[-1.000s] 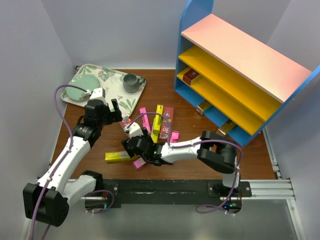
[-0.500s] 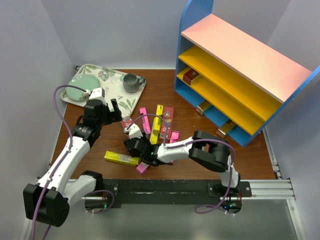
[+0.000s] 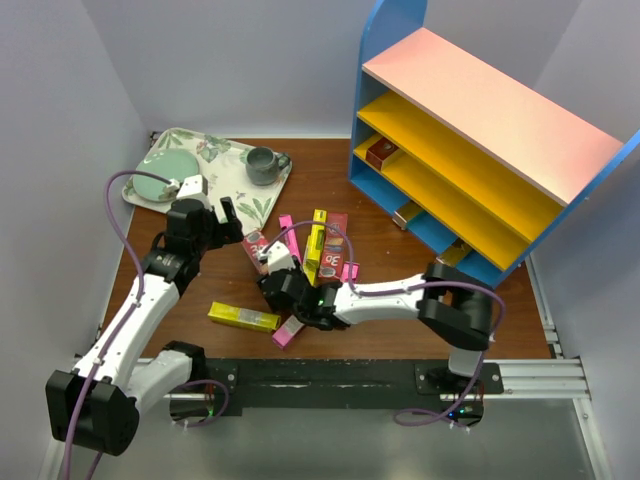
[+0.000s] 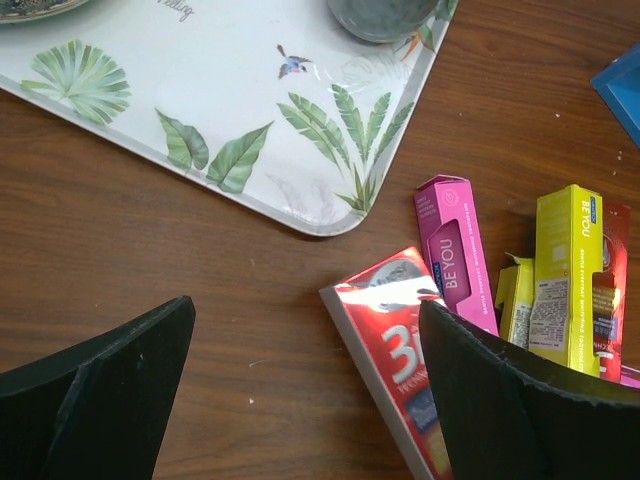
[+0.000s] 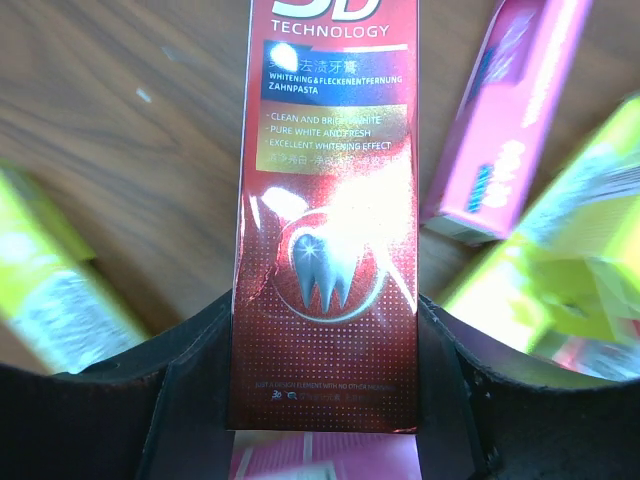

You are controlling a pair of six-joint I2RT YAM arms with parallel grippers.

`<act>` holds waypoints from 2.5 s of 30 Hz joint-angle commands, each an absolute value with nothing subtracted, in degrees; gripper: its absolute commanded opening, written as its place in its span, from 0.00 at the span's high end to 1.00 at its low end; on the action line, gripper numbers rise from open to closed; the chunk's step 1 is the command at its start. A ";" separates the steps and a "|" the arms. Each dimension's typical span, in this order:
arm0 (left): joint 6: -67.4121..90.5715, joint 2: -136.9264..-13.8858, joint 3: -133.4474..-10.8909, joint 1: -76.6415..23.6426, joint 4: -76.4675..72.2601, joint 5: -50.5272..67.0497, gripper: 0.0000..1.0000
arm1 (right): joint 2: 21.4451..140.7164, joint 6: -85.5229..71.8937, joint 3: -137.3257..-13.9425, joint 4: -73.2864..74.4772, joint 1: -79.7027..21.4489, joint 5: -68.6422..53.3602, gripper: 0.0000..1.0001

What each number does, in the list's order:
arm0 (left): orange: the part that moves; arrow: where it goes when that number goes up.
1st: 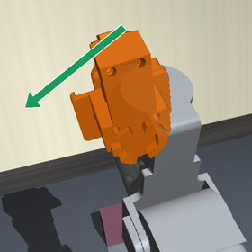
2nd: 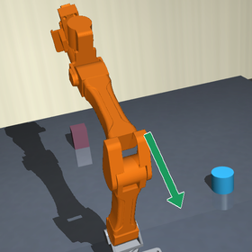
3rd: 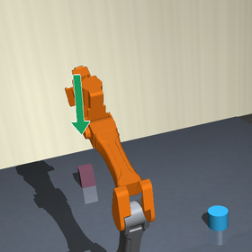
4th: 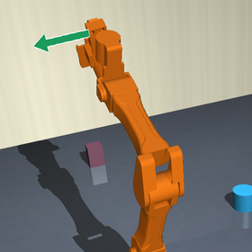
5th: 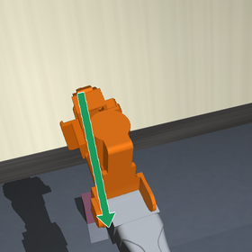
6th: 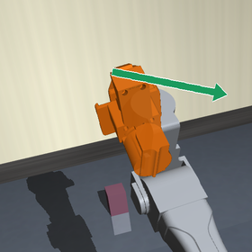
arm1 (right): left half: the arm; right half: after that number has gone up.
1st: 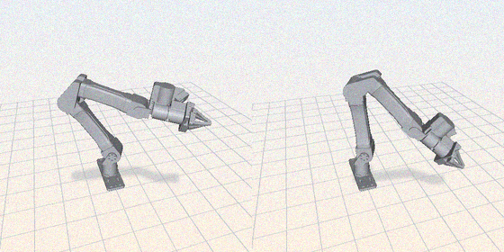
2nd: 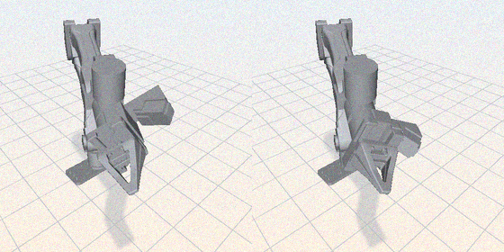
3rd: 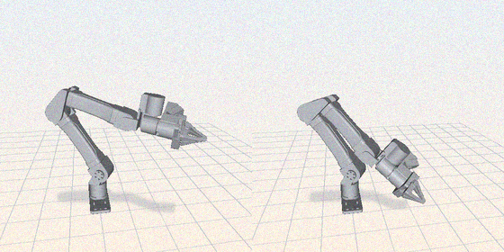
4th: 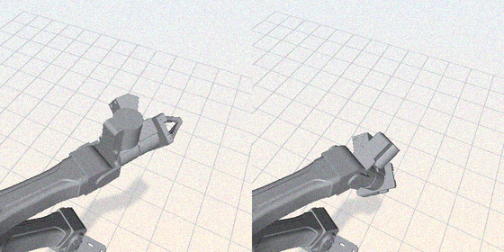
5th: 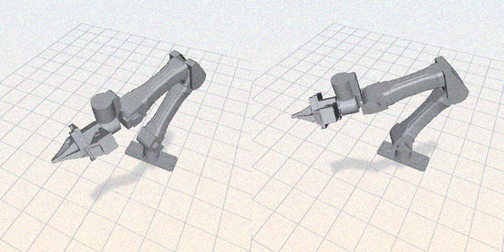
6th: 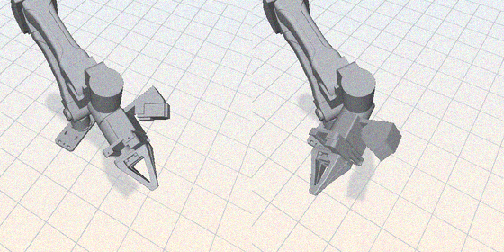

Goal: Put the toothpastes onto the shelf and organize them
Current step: Pick up the toothpaste from the center of the board, then place the toothpaste on the shelf.

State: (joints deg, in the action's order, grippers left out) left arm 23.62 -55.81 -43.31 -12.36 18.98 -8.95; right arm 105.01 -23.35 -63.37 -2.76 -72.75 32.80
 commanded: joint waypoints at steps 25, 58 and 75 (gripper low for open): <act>24.43 -54.58 -45.35 -11.60 17.75 -7.82 0.00 | 63.98 -36.21 -55.55 31.03 -45.90 51.07 0.78; 24.26 -54.67 -45.26 -11.07 17.58 -6.24 0.00 | 87.36 -51.32 -70.57 28.38 -27.25 56.86 0.56; 24.26 -55.20 -45.26 -10.81 17.58 -5.98 0.00 | 81.04 -45.89 -65.14 22.33 -27.33 49.31 0.09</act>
State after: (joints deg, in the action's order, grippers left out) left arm 23.59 -55.18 -43.31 -11.35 18.96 -6.57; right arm 85.54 -47.05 -66.98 26.79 -27.31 50.54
